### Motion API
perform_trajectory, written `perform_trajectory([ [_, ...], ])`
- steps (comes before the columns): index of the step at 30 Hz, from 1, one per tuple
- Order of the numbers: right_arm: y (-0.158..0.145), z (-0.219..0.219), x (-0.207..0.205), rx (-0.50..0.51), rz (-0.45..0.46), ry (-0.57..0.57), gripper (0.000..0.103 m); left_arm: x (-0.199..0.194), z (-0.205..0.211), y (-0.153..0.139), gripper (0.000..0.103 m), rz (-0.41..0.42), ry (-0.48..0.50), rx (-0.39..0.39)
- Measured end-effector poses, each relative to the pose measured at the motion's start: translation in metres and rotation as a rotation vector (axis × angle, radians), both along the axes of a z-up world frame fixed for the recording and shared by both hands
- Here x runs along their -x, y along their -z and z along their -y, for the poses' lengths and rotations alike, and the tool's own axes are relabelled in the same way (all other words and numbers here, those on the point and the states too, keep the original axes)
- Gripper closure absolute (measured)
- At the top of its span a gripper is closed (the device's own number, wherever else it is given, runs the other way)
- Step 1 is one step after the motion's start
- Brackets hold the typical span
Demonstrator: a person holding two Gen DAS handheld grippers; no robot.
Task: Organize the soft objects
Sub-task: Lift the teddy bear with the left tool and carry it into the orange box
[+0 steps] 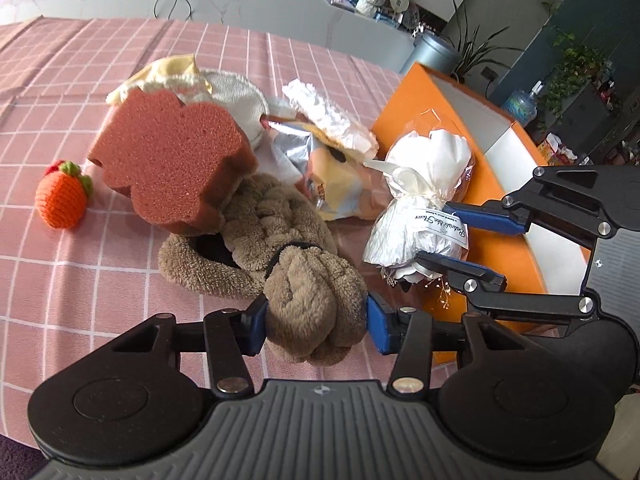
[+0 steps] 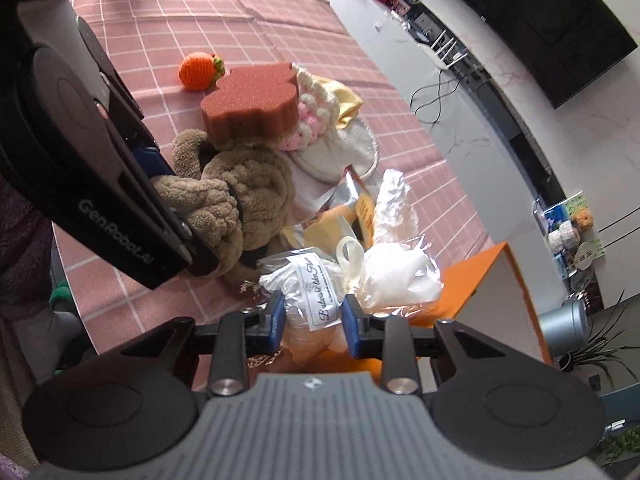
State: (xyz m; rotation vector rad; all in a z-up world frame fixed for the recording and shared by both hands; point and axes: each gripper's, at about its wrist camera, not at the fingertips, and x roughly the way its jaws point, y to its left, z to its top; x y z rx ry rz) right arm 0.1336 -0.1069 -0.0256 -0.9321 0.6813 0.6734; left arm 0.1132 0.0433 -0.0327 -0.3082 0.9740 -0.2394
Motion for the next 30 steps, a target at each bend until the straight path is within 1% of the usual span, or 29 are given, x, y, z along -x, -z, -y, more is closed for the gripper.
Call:
perform_trajectory([
  [3, -0.011, 0.003, 0.006, -0.022, 0.018, -0.019, 0.074, 0.011, 0.000, -0.017, 0.050, 0.049, -0.009, 0.001],
  [7, -0.030, 0.009, 0.018, -0.063, 0.068, -0.053, 0.074, 0.022, 0.002, -0.036, 0.053, 0.102, -0.011, 0.000],
  [17, -0.083, 0.041, 0.038, -0.173, 0.173, -0.012, 0.074, 0.038, 0.021, -0.084, 0.055, 0.269, 0.012, -0.024],
  [23, -0.107, 0.066, 0.051, -0.194, 0.229, 0.020, 0.074, 0.037, 0.039, -0.111, 0.055, 0.364, 0.063, -0.032],
  [27, -0.116, 0.082, 0.057, -0.188, 0.259, 0.029, 0.074, 0.032, 0.058, -0.121, 0.055, 0.408, 0.119, -0.032],
  [30, -0.118, 0.094, 0.058, -0.178, 0.266, 0.030, 0.074, 0.029, 0.070, -0.122, 0.055, 0.426, 0.163, -0.026],
])
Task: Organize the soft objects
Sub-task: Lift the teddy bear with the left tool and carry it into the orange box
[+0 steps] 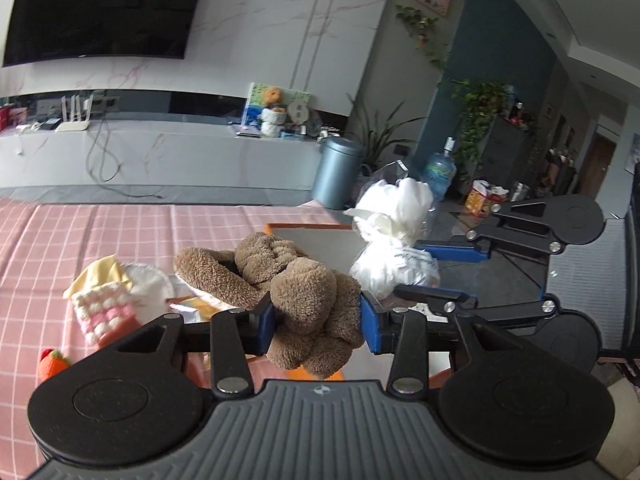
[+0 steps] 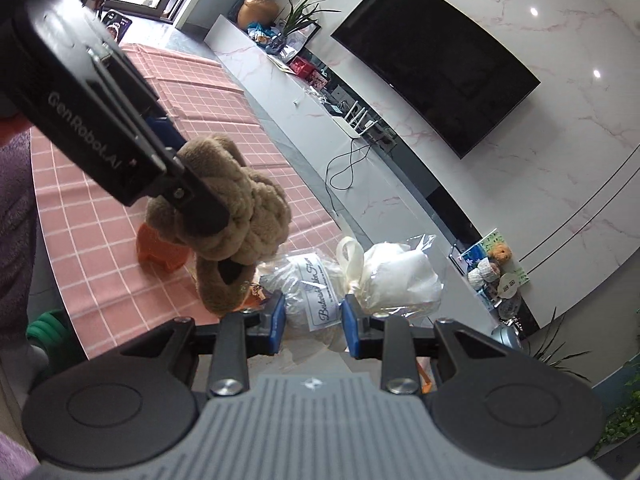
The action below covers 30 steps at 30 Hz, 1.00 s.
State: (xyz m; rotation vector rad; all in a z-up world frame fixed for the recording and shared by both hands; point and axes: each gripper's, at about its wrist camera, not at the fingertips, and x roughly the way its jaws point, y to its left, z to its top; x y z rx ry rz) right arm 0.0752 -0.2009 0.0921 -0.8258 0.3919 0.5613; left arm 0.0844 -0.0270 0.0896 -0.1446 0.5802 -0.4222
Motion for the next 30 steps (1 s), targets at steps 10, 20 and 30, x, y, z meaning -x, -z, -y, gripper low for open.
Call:
perform_trajectory([
  [10, 0.012, 0.041, -0.017, 0.118, -0.052, 0.006, 0.074, -0.034, 0.055, 0.024, 0.055, -0.027, 0.161, -0.036],
  [20, 0.041, 0.080, -0.061, 0.201, -0.289, -0.016, 0.074, -0.063, 0.110, 0.060, 0.055, -0.086, 0.299, -0.163],
  [30, 0.075, 0.087, -0.103, 0.252, -0.530, -0.049, 0.073, -0.094, 0.129, 0.096, 0.055, -0.299, 0.343, -0.230],
])
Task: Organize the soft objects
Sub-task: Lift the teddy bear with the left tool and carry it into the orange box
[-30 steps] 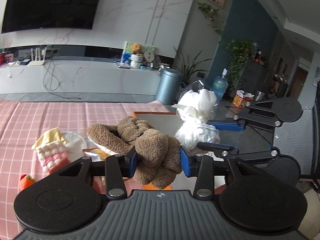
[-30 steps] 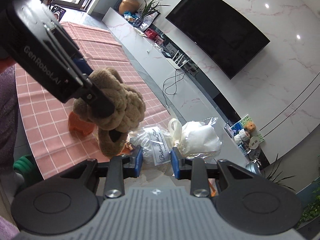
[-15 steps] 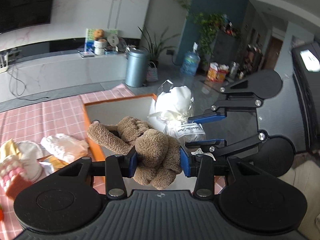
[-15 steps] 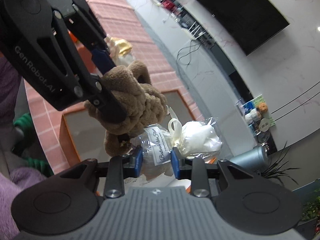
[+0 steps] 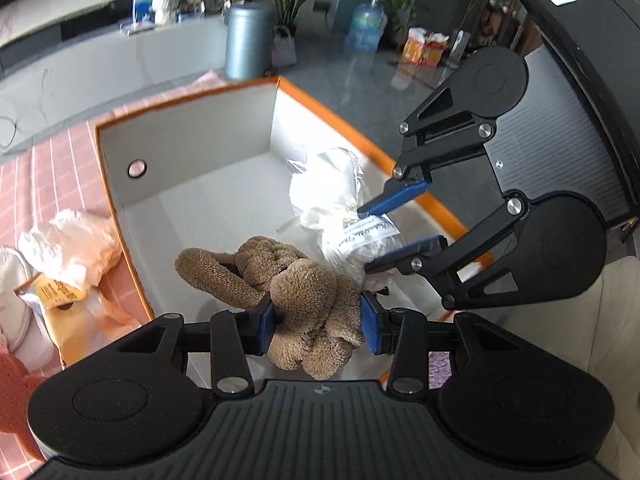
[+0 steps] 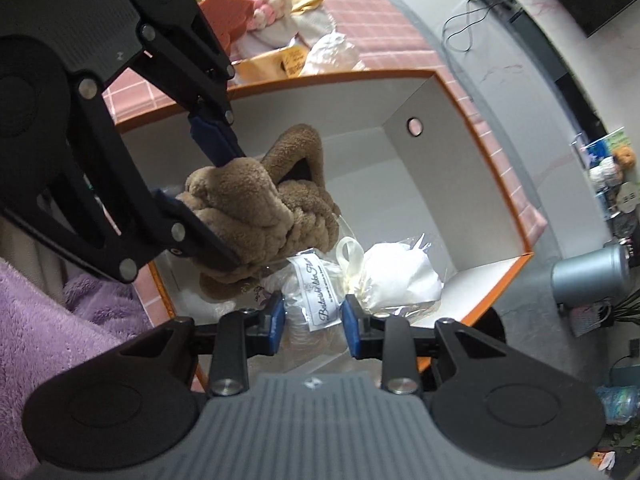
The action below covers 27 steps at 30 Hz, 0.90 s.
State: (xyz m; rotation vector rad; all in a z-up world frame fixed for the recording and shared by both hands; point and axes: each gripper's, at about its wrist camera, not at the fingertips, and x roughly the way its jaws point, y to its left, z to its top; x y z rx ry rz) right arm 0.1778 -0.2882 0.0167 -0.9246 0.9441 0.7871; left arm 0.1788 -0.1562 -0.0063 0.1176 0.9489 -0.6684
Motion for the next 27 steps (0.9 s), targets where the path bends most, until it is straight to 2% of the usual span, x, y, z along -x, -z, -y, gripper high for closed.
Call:
perform_trajectory([
  [5, 0.015, -0.006, -0.014, 0.011, -0.080, -0.006, 0.073, -0.010, 0.005, 0.008, 0.054, -0.044, 0.032, -0.036],
  [11, 0.029, -0.012, -0.029, 0.042, -0.155, -0.028, 0.072, -0.015, 0.010, 0.008, 0.053, -0.056, 0.069, -0.066],
  [15, 0.034, -0.015, -0.036, 0.055, -0.196, -0.033, 0.072, -0.018, 0.013, 0.010, 0.048, -0.082, 0.083, -0.085],
  [20, 0.037, -0.017, -0.038, 0.057, -0.216, -0.039, 0.067, -0.021, 0.016, 0.011, 0.045, -0.092, 0.087, -0.095],
  [27, 0.038, -0.016, -0.038, 0.059, -0.218, -0.031, 0.065, -0.018, 0.021, 0.010, 0.035, -0.072, 0.096, -0.120],
])
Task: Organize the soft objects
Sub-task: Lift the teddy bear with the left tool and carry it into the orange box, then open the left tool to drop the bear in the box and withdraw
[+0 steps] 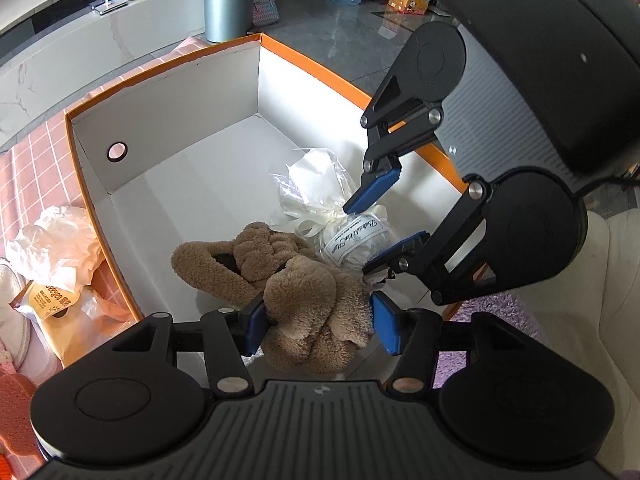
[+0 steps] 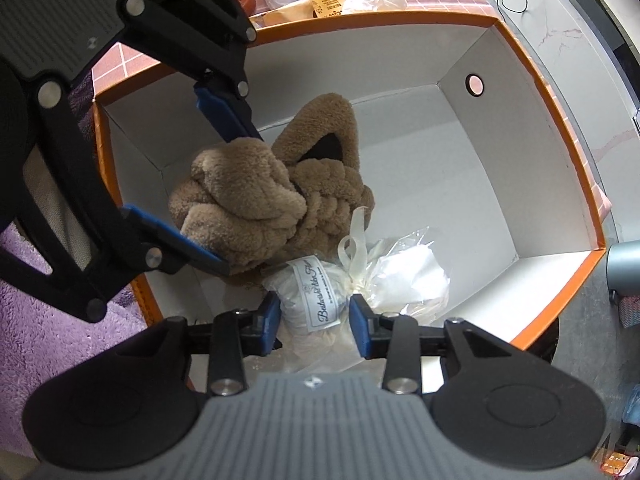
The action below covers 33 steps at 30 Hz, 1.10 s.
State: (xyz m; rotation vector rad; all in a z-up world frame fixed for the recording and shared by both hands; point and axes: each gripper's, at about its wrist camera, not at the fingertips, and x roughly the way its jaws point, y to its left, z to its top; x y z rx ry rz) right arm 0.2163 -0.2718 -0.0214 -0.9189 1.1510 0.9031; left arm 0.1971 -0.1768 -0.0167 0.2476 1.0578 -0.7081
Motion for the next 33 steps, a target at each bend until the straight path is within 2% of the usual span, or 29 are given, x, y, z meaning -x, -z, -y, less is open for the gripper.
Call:
perform_trajectory([
  [3, 0.000, -0.001, 0.000, 0.005, 0.012, 0.004, 0.064, 0.001, -0.002, -0.001, 0.026, 0.015, -0.016, 0.001],
  [6, -0.001, -0.001, 0.001, 0.010, 0.022, 0.002, 0.062, 0.003, -0.006, -0.003, 0.024, 0.025, -0.022, 0.002],
  [8, -0.004, -0.001, 0.003, 0.008, 0.024, -0.001, 0.042, 0.005, -0.008, -0.007, 0.024, 0.034, -0.024, 0.007],
  [9, -0.006, -0.001, 0.005, 0.007, 0.022, -0.009, 0.040, 0.006, -0.008, -0.009, 0.023, 0.039, -0.026, 0.011],
  [14, -0.013, 0.001, 0.016, 0.018, 0.035, -0.034, 0.040, 0.013, -0.011, -0.019, 0.020, 0.066, -0.026, 0.026],
  [26, -0.034, 0.009, 0.030, 0.005, 0.110, 0.008, 0.040, 0.023, -0.038, -0.036, 0.020, 0.098, -0.071, 0.076],
  [33, -0.051, 0.011, 0.039, -0.030, 0.183, 0.065, 0.040, 0.031, -0.055, -0.048, 0.021, 0.147, -0.113, 0.109],
])
